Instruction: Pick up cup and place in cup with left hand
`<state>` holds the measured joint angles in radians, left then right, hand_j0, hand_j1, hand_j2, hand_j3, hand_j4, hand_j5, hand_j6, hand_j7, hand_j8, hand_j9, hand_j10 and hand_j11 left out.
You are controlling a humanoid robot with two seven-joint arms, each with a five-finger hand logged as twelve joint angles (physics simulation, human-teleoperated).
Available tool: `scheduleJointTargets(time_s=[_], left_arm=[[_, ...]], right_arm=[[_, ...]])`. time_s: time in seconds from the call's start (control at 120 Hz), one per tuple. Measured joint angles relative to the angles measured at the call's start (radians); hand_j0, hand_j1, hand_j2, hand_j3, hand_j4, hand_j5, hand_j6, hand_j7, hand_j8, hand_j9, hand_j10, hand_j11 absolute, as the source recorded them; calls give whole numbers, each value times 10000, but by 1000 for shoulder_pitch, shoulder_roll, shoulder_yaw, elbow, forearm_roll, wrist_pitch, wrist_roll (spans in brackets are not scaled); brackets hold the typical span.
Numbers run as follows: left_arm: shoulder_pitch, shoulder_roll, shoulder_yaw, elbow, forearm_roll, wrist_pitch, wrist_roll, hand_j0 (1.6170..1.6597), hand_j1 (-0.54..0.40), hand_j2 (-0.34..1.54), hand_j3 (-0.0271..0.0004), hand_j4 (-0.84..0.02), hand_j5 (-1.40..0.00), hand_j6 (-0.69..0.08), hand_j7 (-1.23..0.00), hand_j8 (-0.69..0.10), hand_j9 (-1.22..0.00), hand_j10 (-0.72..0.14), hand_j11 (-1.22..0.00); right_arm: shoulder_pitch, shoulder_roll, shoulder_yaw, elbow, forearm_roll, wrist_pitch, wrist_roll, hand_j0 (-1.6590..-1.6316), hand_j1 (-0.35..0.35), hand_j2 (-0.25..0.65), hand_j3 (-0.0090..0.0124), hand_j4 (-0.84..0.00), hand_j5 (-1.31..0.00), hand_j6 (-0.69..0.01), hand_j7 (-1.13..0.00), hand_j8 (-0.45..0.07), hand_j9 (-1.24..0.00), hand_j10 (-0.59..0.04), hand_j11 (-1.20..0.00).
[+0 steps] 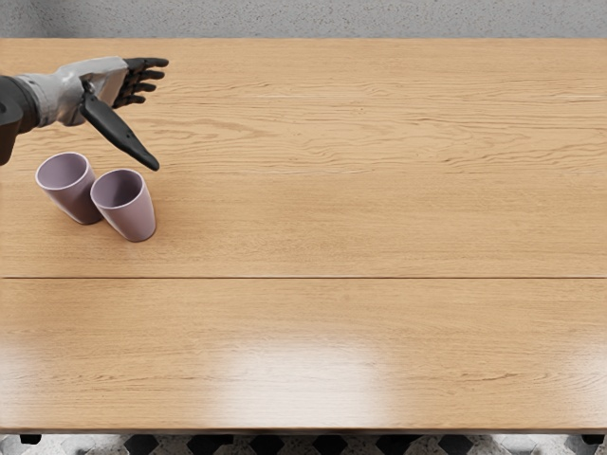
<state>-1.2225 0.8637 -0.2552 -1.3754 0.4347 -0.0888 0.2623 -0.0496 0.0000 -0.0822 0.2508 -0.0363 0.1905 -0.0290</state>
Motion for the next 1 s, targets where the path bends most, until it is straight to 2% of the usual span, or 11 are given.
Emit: scheduleJointTargets(time_s=[0.2,0.267,0.333,0.575,0.75,0.875,1.0], left_arm=[[17,-10,3,7,10,-1,0,16581,3341,40,0,-159,-180,-168,-178,-166,-176,-158,-175],[17,-28,14,13,23,2,0,16581,3348,39,0,-153,-172,-161,-171,-160,-169,-152,-168],[21,-77,28,26,99,15,0,16581,3348,39,0,-151,-172,-159,-170,-158,-169,-150,-168],[0,-105,137,34,372,36,10,16580,3373,38,0,-141,-149,-152,-147,-149,-145,-138,-144],[-4,-101,187,-5,428,44,12,16580,3282,57,0,-222,-250,-234,-247,-232,-245,-219,-244],[-52,-101,246,-31,459,76,11,16580,2936,115,0,-513,-626,-525,-623,-522,-621,-509,-620],[-52,-102,301,-43,476,108,11,16580,2569,178,0,-821,-1024,-834,-1022,-831,-1020,-817,-1018]], right_arm=[[-4,0,5,-12,1,-1,1,-16581,-3309,-31,0,-148,-195,-147,-195,-148,-195,-148,-195],[-4,0,5,-18,1,-2,1,-16581,-3309,-32,0,-148,-195,-146,-195,-147,-195,-148,-195],[-4,0,6,-21,1,-3,0,-16581,-3309,-32,0,-148,-195,-146,-195,-147,-195,-148,-195],[-4,0,6,-24,1,-3,0,-16581,-3309,-31,0,-149,-195,-147,-195,-148,-195,-148,-195],[-4,0,6,-24,1,-3,1,-16581,-3309,-31,0,-149,-195,-147,-195,-148,-195,-148,-195],[-4,0,6,-24,1,-3,1,-16581,-3309,-31,0,-149,-195,-147,-195,-148,-195,-148,-195],[-4,0,6,-24,1,-3,0,-16581,-3309,-31,0,-149,-195,-147,-195,-148,-195,-148,-195]])
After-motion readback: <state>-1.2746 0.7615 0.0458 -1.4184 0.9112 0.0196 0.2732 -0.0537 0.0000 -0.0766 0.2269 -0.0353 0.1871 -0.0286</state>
